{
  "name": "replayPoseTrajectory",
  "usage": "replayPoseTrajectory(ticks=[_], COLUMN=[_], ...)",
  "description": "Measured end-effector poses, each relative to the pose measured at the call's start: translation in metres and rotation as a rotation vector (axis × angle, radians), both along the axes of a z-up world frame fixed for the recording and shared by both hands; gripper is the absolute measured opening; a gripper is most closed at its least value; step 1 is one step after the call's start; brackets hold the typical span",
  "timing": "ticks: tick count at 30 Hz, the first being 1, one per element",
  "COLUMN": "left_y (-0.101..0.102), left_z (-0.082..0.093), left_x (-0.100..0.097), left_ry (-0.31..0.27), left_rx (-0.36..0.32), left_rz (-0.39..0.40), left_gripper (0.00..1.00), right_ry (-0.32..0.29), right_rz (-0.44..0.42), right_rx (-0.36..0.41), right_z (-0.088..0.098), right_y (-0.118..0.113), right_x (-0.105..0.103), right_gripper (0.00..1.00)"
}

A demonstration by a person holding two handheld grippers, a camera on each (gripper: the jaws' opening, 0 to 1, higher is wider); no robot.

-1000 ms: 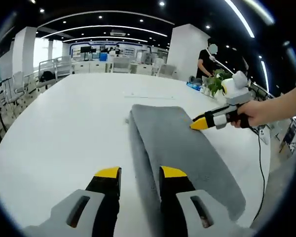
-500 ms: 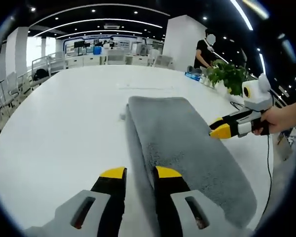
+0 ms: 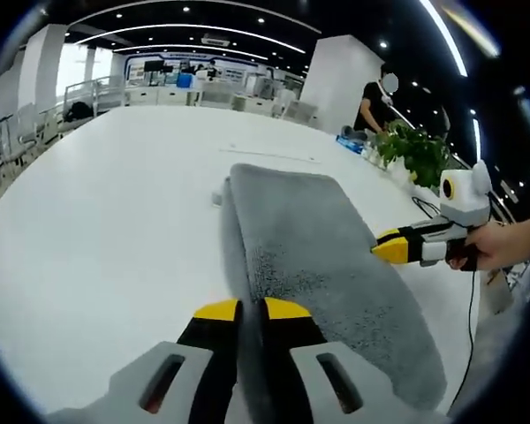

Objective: Fold the towel on the table until its edges align and the towel forms a compact rectangular stack.

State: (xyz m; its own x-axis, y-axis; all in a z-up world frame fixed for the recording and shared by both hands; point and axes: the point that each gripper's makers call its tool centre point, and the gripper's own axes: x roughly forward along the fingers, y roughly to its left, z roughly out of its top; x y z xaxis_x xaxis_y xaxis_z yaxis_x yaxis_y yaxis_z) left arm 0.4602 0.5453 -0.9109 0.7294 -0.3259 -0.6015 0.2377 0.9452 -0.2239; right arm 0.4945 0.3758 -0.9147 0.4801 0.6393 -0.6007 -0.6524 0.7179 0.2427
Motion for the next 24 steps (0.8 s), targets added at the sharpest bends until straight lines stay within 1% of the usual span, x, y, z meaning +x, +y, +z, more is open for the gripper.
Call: replayPoseTrajectory(ticks=[2, 7, 9, 10, 12, 15, 16, 17, 20, 23, 24], left_y=[-0.003, -0.022, -0.028, -0.035, -0.046, -0.062, -0.071, -0.077, -0.099, -0.117, -0.123], left_z=[-0.001, 0.000, 0.000, 0.000, 0.000, 0.000, 0.000, 0.000, -0.001, 0.001, 0.000], left_x=[-0.001, -0.006, -0.008, -0.009, -0.011, -0.014, -0.016, -0.018, -0.022, -0.026, -0.028], left_ry=[-0.001, -0.004, -0.012, -0.022, -0.022, -0.019, -0.019, -0.018, -0.028, -0.029, -0.029], left_rx=[0.004, 0.008, 0.019, 0.034, 0.035, 0.022, 0.017, 0.013, -0.001, -0.024, -0.022], left_rz=[-0.004, -0.030, -0.037, -0.055, -0.073, -0.102, -0.116, -0.126, -0.138, -0.151, -0.155], left_gripper=[0.08, 0.08, 0.08, 0.08, 0.08, 0.08, 0.08, 0.08, 0.07, 0.07, 0.07], right_ry=[0.005, -0.002, 0.000, -0.002, -0.007, -0.008, -0.009, -0.009, -0.007, -0.007, -0.008], right_rz=[-0.002, -0.012, -0.020, -0.022, -0.030, -0.044, -0.045, -0.053, -0.079, -0.115, -0.122], right_rx=[0.000, -0.006, -0.006, -0.011, -0.018, -0.016, -0.017, -0.021, -0.028, -0.038, -0.041], right_z=[0.000, -0.002, -0.001, -0.001, -0.001, 0.000, 0.000, 0.000, 0.000, 0.000, 0.000], right_y=[-0.003, -0.019, -0.026, -0.032, -0.044, -0.062, -0.065, -0.074, -0.094, -0.115, -0.120], right_x=[0.000, 0.000, -0.001, -0.002, -0.003, -0.008, -0.008, -0.010, -0.013, -0.015, -0.016], right_gripper=[0.10, 0.10, 0.10, 0.10, 0.10, 0.10, 0.10, 0.10, 0.10, 0.10, 0.10])
